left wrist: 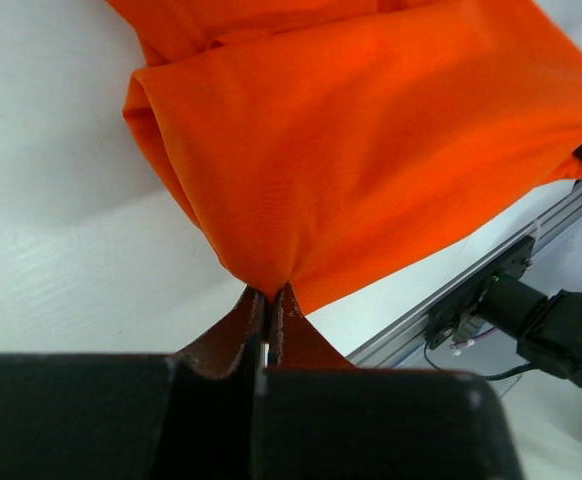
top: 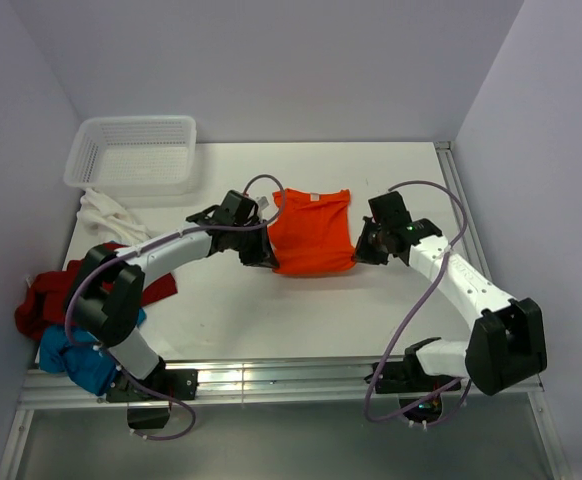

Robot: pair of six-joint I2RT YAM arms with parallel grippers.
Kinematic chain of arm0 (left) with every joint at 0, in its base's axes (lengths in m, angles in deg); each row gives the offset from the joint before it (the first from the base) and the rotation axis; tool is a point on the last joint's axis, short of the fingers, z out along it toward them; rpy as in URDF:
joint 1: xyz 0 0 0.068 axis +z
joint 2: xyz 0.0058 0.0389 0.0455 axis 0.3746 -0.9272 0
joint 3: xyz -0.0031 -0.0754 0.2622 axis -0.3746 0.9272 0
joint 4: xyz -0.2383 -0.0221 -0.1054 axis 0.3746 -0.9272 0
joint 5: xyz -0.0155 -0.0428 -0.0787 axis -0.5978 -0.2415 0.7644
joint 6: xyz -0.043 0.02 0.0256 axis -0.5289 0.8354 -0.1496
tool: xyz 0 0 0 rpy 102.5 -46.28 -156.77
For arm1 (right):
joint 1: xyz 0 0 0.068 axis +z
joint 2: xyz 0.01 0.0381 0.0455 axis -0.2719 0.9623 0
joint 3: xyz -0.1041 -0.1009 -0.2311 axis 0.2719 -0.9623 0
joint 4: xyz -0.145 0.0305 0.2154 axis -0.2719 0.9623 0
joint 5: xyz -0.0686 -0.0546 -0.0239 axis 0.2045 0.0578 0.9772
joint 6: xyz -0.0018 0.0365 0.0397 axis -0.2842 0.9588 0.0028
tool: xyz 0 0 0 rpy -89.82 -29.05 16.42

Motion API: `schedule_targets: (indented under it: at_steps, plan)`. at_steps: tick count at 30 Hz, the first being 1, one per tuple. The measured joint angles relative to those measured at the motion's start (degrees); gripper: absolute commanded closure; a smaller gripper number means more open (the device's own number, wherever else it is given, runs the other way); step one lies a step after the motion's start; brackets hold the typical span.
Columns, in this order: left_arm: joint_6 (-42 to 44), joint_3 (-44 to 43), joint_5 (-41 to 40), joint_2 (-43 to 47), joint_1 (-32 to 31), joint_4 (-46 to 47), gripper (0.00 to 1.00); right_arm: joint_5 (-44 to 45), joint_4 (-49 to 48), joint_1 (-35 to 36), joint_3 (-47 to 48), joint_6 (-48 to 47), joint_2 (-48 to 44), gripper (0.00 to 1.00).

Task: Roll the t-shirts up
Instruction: Fold the tshirt

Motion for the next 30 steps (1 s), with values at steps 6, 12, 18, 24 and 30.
schedule_targets:
  at_steps: [6,12,18,24,30]
  plan:
    - [-0.24,-3.61,3.37,-3.65,3.13,-0.39,1.0,-1.27,0.39,-1.49,2.86,-0.9,3.45,1.0]
    - [-1.33,-7.82,6.8,-8.11,5.53,-0.44,0.99,-3.37,0.57,-3.91,6.1,-1.44,7.72,1.0]
    - [-2.58,-10.19,9.33,-10.84,7.06,-0.35,0.98,-4.72,0.52,-5.4,10.49,-1.66,13.16,1.0]
    - [-3.93,-12.81,10.43,-13.9,8.33,-0.22,0.97,-4.96,0.35,-6.01,14.78,-1.9,17.84,1.0]
    - [-5.03,-16.68,11.34,-18.58,9.62,-0.22,0.96,-5.66,-0.26,-7.06,18.95,-2.27,24.06,1.0]
